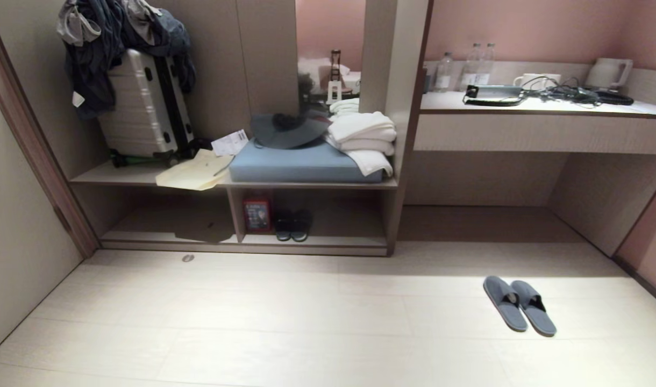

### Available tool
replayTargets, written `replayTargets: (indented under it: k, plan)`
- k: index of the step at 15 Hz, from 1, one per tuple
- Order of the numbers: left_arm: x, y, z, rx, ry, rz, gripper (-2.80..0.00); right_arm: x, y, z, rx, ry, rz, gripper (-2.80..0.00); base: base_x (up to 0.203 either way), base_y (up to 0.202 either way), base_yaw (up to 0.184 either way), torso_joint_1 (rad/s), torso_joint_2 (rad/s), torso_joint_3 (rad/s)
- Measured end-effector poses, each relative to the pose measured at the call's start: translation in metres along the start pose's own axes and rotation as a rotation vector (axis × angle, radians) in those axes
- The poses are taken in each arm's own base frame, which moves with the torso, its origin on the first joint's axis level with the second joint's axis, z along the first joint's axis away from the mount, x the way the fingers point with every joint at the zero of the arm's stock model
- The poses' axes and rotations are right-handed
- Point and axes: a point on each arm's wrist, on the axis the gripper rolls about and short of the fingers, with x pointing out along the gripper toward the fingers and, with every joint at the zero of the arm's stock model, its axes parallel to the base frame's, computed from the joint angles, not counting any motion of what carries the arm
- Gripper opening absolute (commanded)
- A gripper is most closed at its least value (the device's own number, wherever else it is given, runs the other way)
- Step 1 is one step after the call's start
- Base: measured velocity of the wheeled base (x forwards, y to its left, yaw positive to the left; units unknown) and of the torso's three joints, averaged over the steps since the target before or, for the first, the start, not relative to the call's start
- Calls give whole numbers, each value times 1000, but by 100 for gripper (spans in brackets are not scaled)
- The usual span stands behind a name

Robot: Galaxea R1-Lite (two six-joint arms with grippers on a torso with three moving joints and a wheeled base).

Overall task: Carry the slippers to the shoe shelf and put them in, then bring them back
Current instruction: Pick up the slippers on the floor

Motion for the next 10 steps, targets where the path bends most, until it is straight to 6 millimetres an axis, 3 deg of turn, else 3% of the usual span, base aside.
replayTargets:
  k: [10]
  plan:
    - [0,0,0,0,0,0,-280,0,0,0,0,0,-1,-280,190,0,-1,3,2,2]
